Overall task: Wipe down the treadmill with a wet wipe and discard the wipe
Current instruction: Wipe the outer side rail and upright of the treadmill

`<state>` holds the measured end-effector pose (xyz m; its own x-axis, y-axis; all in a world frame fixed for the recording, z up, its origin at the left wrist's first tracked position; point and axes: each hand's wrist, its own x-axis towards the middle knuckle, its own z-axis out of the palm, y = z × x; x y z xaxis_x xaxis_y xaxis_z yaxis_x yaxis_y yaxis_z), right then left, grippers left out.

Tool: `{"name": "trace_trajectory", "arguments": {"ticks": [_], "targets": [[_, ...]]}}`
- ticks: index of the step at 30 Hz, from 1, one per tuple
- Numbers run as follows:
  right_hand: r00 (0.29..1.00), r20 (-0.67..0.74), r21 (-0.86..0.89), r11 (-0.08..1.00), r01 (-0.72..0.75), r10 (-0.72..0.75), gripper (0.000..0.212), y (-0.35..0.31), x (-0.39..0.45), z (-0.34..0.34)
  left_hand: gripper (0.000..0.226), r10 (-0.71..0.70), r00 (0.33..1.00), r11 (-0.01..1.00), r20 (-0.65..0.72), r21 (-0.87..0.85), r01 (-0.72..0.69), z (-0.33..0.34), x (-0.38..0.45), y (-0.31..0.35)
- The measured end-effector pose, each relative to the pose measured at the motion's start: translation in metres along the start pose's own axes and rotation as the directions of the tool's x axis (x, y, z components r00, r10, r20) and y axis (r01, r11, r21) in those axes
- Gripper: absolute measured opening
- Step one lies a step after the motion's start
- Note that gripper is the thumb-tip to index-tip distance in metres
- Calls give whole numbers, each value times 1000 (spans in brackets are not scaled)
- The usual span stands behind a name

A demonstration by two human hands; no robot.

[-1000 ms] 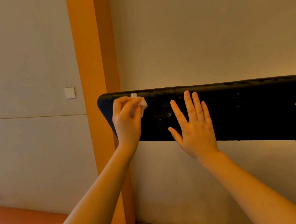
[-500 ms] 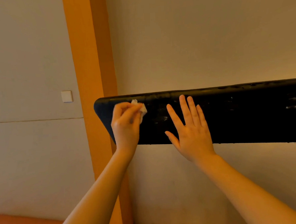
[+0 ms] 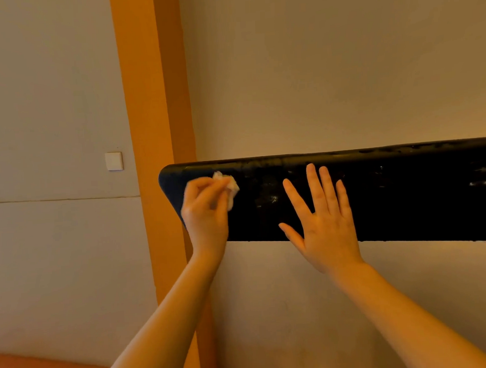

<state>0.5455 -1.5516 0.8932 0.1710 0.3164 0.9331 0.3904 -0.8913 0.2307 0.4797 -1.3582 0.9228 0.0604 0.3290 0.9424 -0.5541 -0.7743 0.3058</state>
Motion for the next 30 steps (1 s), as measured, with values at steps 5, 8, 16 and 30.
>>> {"name": "trace_trajectory", "arguments": {"ticks": [5, 8, 16, 30], "targets": [[1000, -11, 10, 1000, -7, 7, 71, -1, -1, -1, 19, -119, 989, 993, -87, -20, 118, 8, 31, 14], [1000, -3, 15, 1000, -4, 4, 74, -2, 0, -1, 19, 77, 995, 996, 66, 40, -79, 19, 21, 25], [997, -40, 11, 998, -64, 65, 73, 22, -11, -5, 25, 97, 991, 992, 90, 72, -104, 11, 5, 13], [996, -51, 18, 997, -75, 76, 75, 32, -21, 5, 29, -123, 991, 990, 56, 72, 119, -9, -81, -23]]}}
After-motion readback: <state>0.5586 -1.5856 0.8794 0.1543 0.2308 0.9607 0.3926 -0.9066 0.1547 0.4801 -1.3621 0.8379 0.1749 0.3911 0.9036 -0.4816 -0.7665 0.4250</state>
